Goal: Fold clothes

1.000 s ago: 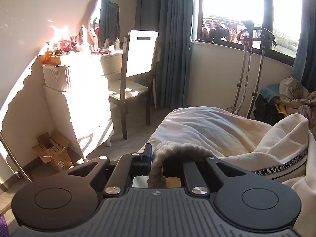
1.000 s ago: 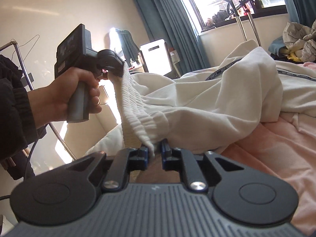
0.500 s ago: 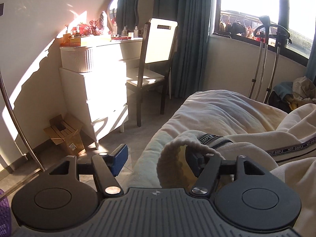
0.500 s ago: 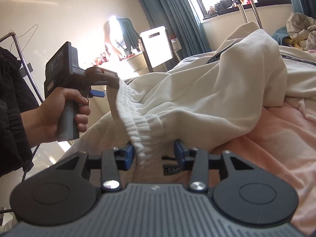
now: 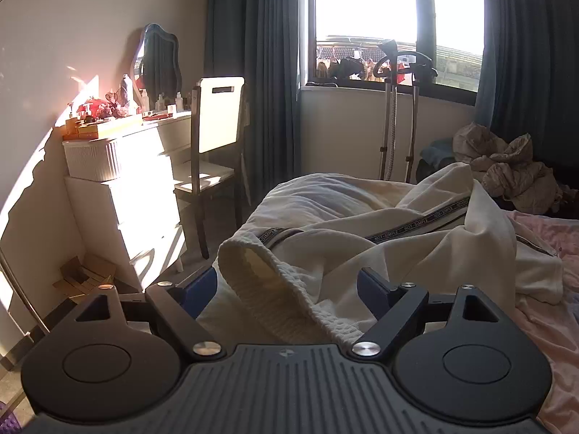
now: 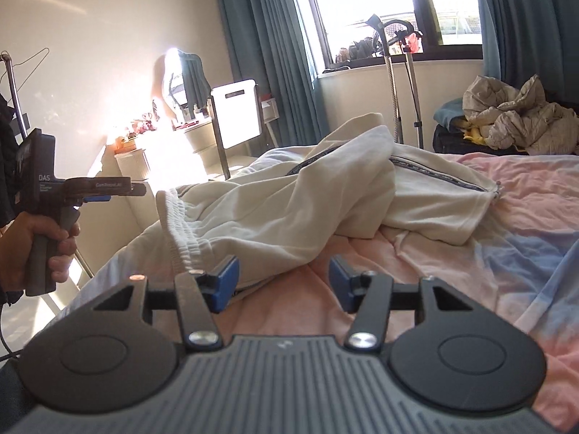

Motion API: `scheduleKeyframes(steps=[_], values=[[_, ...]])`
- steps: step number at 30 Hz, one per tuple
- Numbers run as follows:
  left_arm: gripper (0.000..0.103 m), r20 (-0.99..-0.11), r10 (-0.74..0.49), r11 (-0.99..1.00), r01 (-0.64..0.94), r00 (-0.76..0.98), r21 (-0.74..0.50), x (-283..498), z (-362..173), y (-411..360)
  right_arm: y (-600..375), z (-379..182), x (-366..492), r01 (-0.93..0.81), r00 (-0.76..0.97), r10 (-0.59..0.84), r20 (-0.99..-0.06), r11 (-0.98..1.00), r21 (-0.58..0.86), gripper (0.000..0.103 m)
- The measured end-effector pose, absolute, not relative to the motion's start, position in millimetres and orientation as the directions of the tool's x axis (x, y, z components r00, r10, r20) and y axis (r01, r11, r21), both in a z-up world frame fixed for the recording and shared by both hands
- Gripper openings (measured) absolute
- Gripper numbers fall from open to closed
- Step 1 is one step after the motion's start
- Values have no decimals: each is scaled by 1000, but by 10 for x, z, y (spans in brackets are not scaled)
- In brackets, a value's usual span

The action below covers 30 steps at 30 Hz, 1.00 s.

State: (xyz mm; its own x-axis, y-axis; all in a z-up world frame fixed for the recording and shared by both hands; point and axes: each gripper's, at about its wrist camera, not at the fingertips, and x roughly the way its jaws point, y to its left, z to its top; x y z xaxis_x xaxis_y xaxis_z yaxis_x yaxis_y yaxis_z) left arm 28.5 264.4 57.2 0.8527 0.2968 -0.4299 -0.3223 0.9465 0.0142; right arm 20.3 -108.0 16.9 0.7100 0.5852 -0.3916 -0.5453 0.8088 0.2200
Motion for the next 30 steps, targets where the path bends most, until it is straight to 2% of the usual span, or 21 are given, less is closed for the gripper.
scheduleKeyframes(steps=[6, 15, 21, 24, 27, 30], values=[[87, -406, 183, 980, -198, 895, 4, 412, 511, 1952, -1766, 226, 206, -430, 814, 453, -363, 891, 147, 57], [85, -432, 93, 986, -23, 897, 166, 1235, 161, 852, -2523, 22, 517, -216, 877, 306, -372, 940, 264, 57], [82, -416, 130, 945, 14, 900, 327, 2031, -153, 303, -2701, -90, 710, -170, 869, 288, -403, 937, 305, 58], [82, -409, 167, 926, 0, 897, 377, 2448, -241, 79, -2717, -150, 814, -171, 862, 291, -415, 938, 302, 58], [77, -398, 187, 911, -7, 898, 413, 2845, -322, -116, -2739, -215, 904, -167, 857, 287, -427, 940, 298, 58], [74, -394, 266, 875, -49, 880, 481, 3198, -451, -233, -2764, -320, 1016, -166, 842, 300, -448, 935, 313, 58]])
